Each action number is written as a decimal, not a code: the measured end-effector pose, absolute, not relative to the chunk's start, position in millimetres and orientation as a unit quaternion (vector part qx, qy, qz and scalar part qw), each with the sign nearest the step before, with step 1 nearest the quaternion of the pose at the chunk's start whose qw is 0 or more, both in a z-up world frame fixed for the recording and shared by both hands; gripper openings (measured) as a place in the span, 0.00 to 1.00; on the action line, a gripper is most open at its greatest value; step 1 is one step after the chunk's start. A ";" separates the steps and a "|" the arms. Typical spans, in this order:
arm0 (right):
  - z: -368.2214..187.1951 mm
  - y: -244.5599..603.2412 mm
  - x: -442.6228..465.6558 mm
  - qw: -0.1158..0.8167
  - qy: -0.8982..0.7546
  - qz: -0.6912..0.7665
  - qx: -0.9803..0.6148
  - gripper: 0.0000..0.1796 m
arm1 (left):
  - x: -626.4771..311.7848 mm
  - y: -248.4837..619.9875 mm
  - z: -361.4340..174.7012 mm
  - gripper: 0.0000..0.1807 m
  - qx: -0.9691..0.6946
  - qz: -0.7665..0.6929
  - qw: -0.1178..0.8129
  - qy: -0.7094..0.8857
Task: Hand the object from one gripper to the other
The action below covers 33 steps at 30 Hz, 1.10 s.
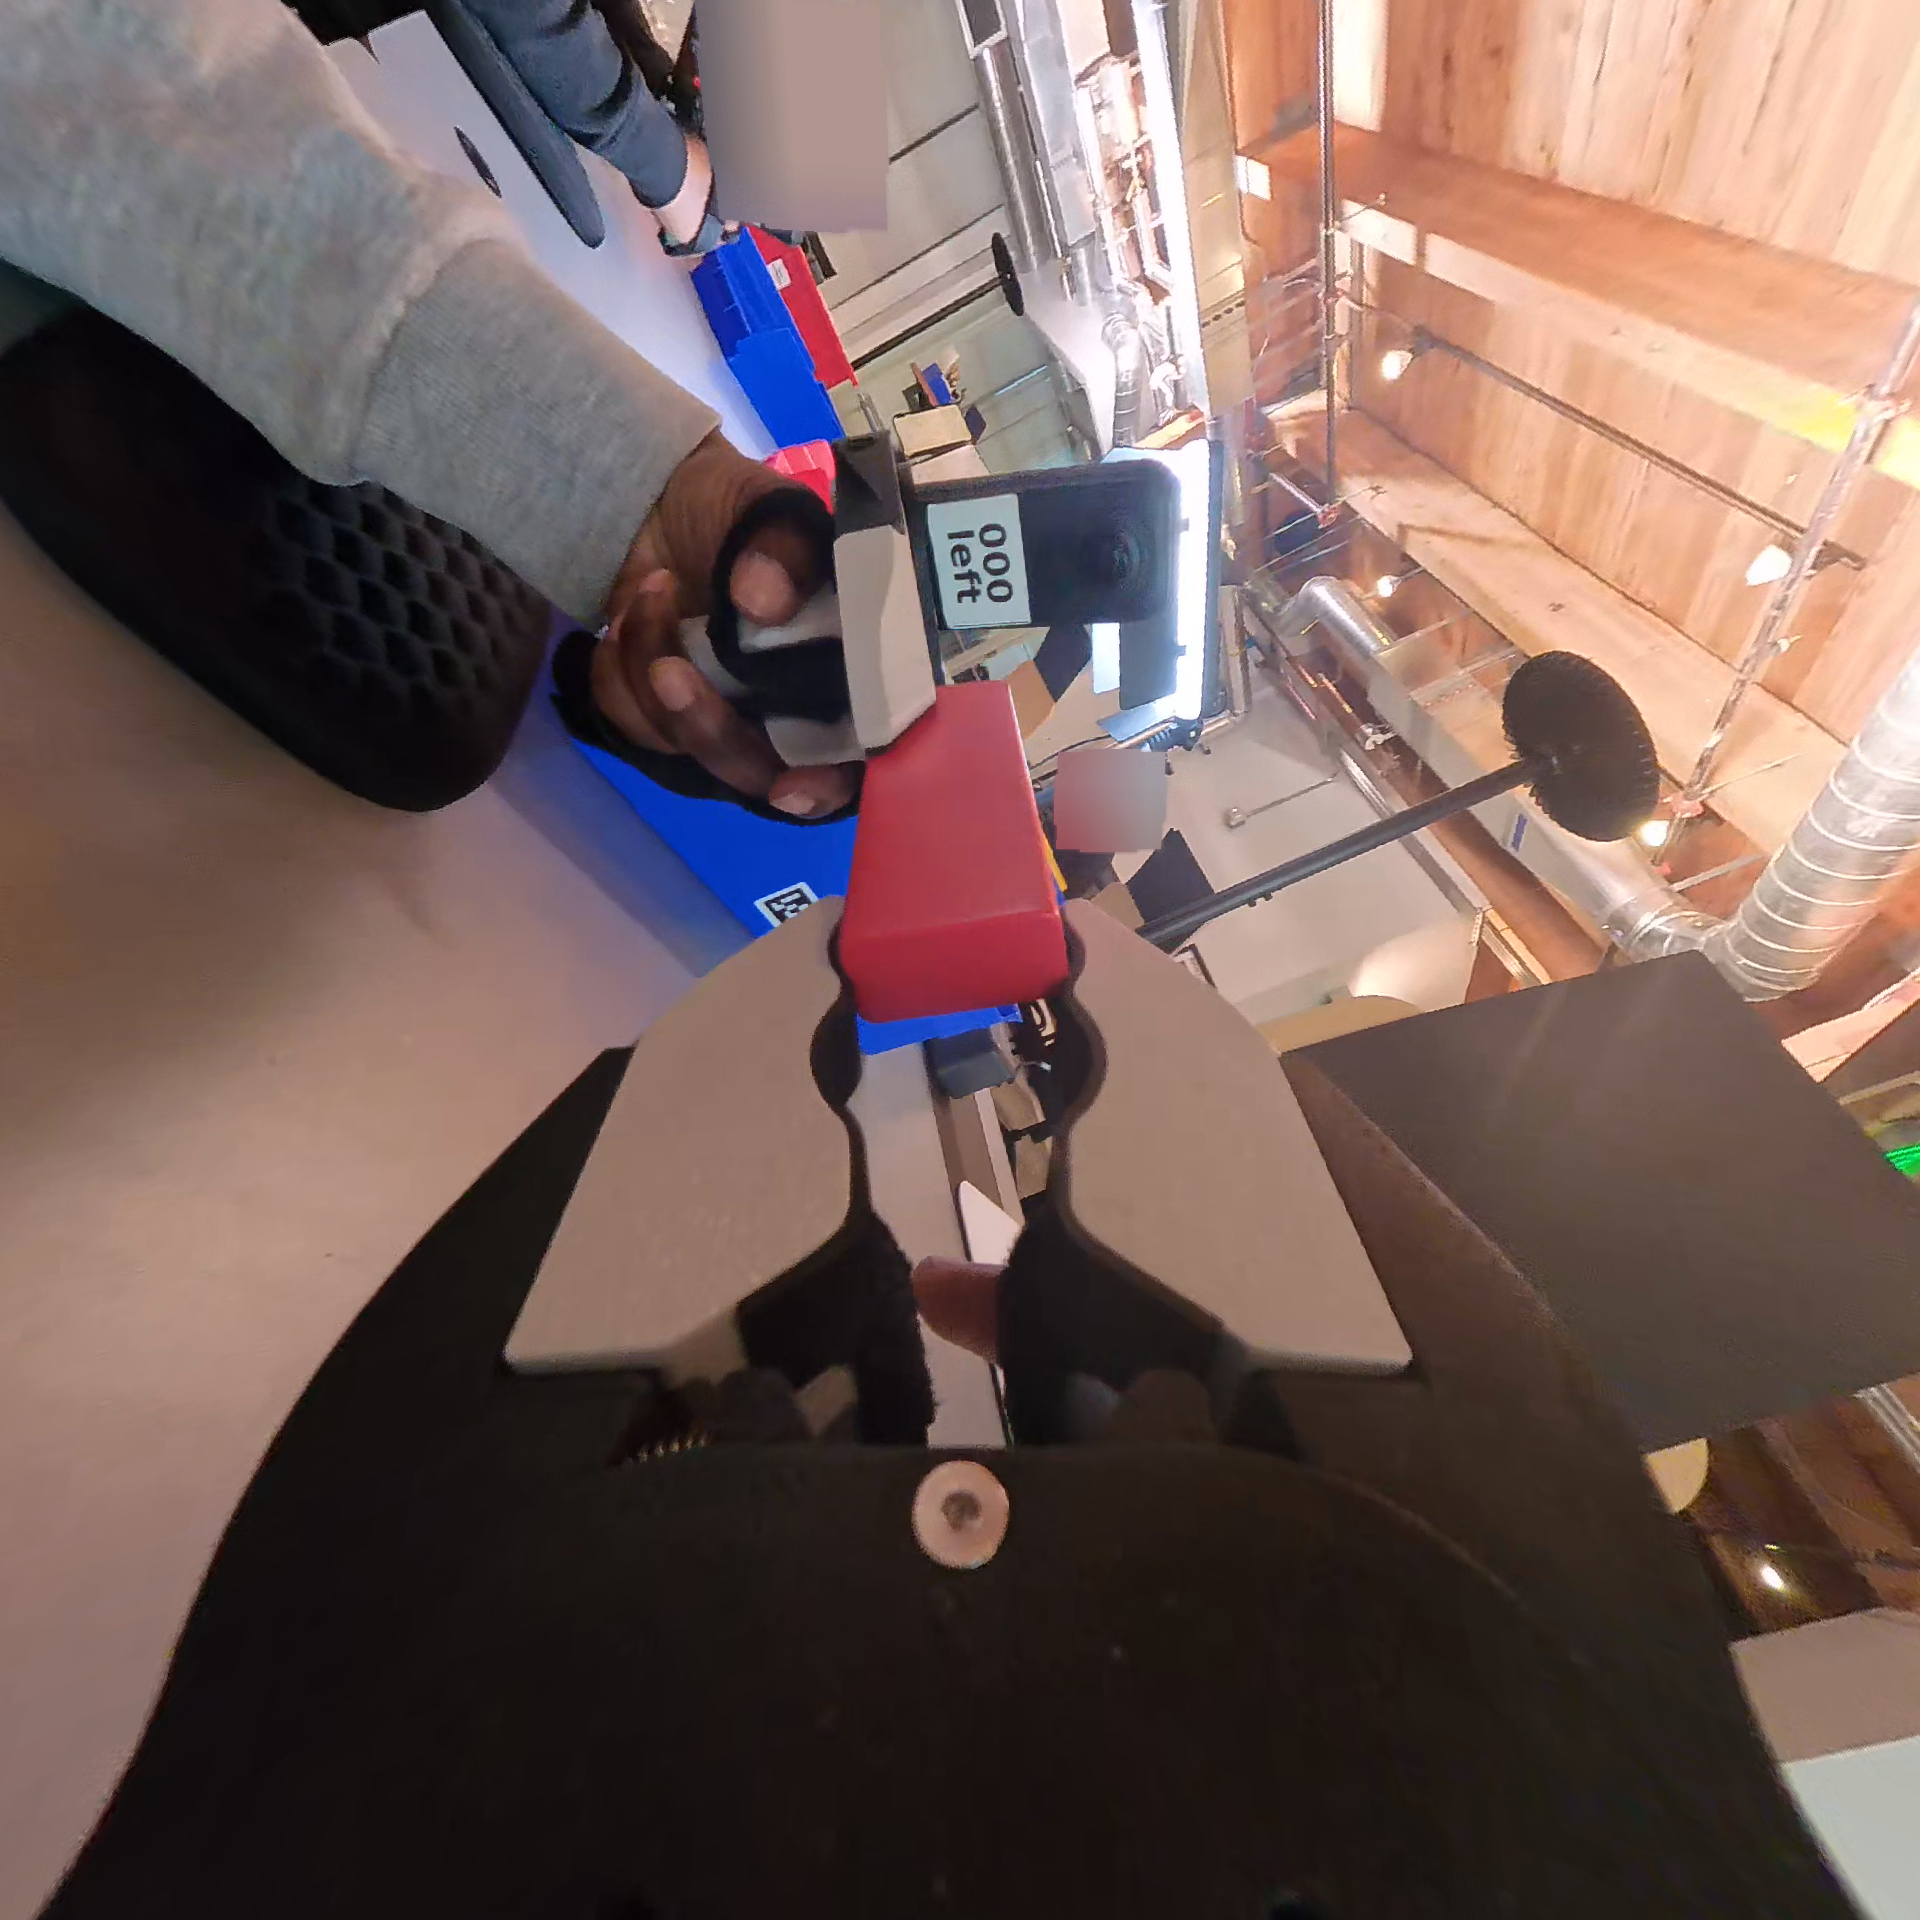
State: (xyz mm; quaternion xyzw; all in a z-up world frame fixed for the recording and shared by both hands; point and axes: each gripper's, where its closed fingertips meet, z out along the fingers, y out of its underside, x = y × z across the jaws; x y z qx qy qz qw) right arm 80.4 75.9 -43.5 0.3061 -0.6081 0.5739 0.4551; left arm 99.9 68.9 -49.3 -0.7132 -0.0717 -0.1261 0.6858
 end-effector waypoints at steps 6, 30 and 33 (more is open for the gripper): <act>-40.8 75.2 79.6 0.457 -0.603 0.583 0.297 0.19 | 99.4 68.1 -45.5 0.09 -0.706 -0.126 0.693 -0.073; -42.1 74.2 95.2 0.166 -0.668 0.693 0.214 0.19 | 98.1 75.2 -37.1 0.37 -0.693 0.166 0.697 0.076; -38.4 76.4 96.0 0.117 -0.666 0.711 0.194 0.19 | 95.6 77.3 -42.9 0.23 -0.707 0.199 0.673 0.090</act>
